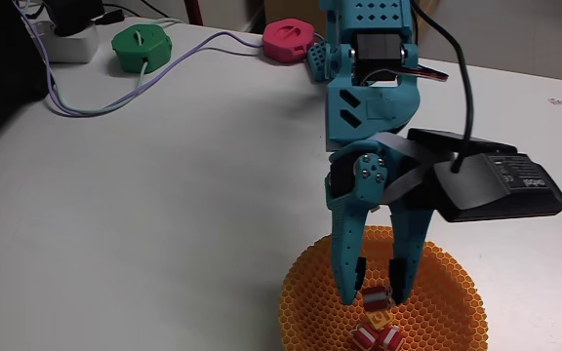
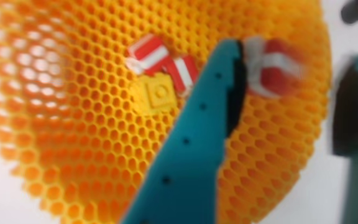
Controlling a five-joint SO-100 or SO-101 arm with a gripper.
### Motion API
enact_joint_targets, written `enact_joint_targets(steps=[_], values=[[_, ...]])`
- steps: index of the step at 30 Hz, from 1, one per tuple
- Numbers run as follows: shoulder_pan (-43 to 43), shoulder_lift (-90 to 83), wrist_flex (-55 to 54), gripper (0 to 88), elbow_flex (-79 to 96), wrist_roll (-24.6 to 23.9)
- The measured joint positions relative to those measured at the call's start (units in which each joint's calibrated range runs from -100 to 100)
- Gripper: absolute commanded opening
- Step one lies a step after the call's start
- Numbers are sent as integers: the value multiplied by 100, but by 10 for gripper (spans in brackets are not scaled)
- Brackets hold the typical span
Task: Place cube pieces into the yellow basket
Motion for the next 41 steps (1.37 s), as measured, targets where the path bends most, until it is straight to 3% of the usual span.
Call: enact_joint_targets(steps=[8,11,13,20,26,32,41], values=[[-29,-20,344,343,0,405],[-58,-334,1198,199,0,733],[-68,-846,1952,8,69,1045],[19,-2981,4437,0,1586,2305],[667,-4161,4803,0,3537,3116],[1422,-5283,4770,0,5113,3473],[1973,-7418,5147,0,6985,3575]])
